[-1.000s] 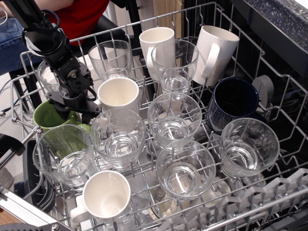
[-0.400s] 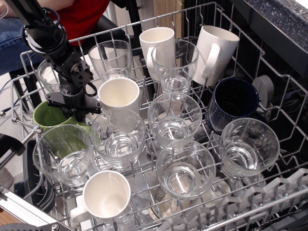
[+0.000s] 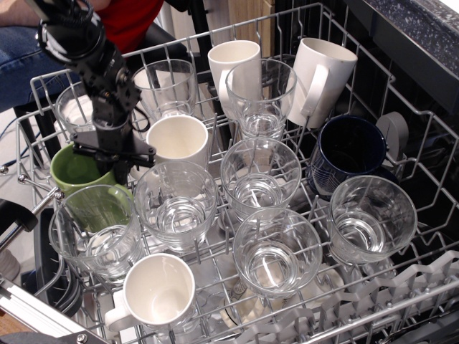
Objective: Pick up green mug
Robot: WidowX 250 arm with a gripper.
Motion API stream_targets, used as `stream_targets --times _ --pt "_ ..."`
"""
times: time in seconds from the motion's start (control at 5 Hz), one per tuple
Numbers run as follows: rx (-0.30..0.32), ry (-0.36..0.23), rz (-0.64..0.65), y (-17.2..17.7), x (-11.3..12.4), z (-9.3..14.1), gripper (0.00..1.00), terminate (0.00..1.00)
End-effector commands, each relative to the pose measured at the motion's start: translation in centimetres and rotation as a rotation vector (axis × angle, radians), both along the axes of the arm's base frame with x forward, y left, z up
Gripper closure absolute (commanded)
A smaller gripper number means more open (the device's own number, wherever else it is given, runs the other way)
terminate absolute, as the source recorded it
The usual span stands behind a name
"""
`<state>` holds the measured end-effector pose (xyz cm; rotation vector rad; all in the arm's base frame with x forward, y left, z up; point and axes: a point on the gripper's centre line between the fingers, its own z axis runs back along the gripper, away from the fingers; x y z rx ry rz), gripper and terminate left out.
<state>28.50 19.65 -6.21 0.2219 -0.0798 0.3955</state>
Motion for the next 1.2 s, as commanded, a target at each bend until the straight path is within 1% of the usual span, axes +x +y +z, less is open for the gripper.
stream_targets --times 0.0,0.2,0.4,0.6,0.8,1.0 --pt "0.065 -0.117 -0.047 0.8 1.5 8.4 1.00 0.00" --pt "0.103 -0.103 -0.077 0.5 0.9 10.4 1.00 0.00" --pt "0.109 -0.090 -0.101 0.2 0.0 12.5 1.00 0.00" --pt "0.096 -0.079 -0.132 -0.3 -0.3 14.5 1.00 0.00" --pt "0.064 -0.098 -0.214 -0.8 -0.5 15.9 1.00 0.00" --pt "0.010 -0.144 -0.257 -0.8 -0.8 17.0 1.00 1.00"
